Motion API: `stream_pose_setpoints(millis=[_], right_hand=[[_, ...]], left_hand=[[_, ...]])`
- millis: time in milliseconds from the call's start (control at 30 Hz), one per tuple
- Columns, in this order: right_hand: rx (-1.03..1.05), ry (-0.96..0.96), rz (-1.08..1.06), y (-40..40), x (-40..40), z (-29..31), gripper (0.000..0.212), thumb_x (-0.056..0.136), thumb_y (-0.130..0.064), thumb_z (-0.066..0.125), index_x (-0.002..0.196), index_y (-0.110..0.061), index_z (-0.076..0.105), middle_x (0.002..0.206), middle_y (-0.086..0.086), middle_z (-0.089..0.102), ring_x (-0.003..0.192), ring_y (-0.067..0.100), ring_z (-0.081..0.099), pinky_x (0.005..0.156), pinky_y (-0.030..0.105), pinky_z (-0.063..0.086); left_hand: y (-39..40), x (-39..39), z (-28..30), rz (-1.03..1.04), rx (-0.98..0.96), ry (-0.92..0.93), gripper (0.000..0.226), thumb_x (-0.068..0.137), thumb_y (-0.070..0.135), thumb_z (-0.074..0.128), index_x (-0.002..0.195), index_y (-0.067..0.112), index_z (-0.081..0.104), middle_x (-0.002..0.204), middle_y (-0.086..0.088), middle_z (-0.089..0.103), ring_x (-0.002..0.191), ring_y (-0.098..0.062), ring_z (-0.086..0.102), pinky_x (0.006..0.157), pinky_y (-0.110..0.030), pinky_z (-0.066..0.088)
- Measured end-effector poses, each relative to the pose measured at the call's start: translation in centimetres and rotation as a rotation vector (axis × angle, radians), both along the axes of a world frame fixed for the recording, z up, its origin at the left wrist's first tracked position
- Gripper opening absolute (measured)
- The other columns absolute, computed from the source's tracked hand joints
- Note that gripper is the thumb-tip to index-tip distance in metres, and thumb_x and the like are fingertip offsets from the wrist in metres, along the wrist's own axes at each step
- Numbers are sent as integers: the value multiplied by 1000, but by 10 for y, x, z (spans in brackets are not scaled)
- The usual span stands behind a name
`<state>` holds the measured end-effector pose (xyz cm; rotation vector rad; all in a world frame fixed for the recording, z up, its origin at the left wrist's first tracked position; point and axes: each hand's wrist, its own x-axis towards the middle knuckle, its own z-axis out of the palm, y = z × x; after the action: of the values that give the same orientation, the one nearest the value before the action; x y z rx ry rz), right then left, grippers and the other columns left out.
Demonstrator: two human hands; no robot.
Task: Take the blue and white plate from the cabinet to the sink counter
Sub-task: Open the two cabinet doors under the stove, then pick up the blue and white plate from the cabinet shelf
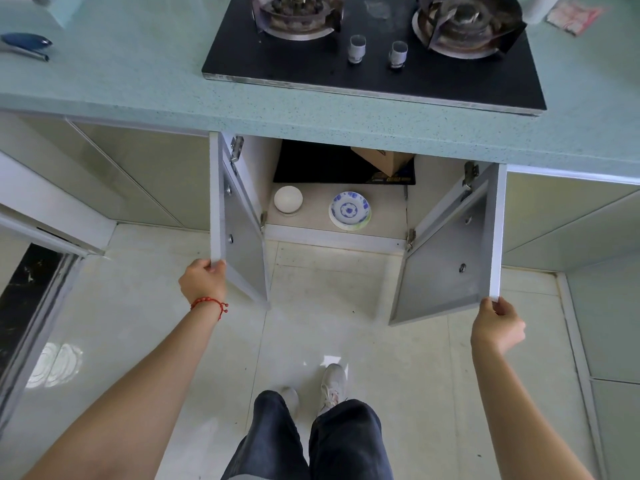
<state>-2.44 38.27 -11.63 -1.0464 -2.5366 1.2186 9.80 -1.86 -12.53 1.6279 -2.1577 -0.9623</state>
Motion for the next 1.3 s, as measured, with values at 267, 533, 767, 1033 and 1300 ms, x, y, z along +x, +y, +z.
stream_pose_setpoints(millis=[267, 533, 767, 1033, 1300], right_hand=[[-157, -27, 94, -62, 43, 3, 32, 86, -12, 54, 117, -4, 56, 113, 17, 64, 102, 29, 58, 85, 25, 38], [-50, -8, 604, -127, 77, 5, 39, 92, -21, 48, 128, -7, 47, 133, 13, 51, 124, 27, 45, 104, 38, 35], [262, -39, 910, -140, 80, 7, 47, 94, -30, 42, 137, -12, 33, 148, 9, 34, 136, 26, 28, 111, 39, 24], [363, -92, 983, -126, 49, -6, 50, 94, -32, 40, 139, -13, 29, 149, 9, 32, 139, 24, 22, 113, 35, 17], [330, -152, 1028, -95, -22, -26, 49, 94, -32, 40, 138, -12, 31, 148, 10, 33, 138, 26, 24, 112, 40, 21]], left_hand=[[55, 17, 4, -197, 171, -22, 27, 86, 15, 51, 68, -2, 59, 85, -31, 66, 85, -44, 60, 65, -36, 39], [79, 27, 9, -789, 33, 45, 36, 89, 18, 50, 122, 2, 50, 126, -17, 57, 119, -30, 50, 101, -38, 38], [71, 21, 4, -1045, -193, -119, 46, 93, 29, 39, 134, 10, 34, 145, -11, 38, 137, -25, 27, 112, -41, 25], [79, -10, -9, -1102, -248, -173, 48, 92, 30, 41, 134, 9, 33, 146, -12, 36, 137, -28, 28, 112, -46, 28], [102, -73, -26, -1072, -259, -255, 50, 91, 30, 42, 135, 9, 32, 145, -13, 38, 135, -29, 31, 111, -46, 29]])
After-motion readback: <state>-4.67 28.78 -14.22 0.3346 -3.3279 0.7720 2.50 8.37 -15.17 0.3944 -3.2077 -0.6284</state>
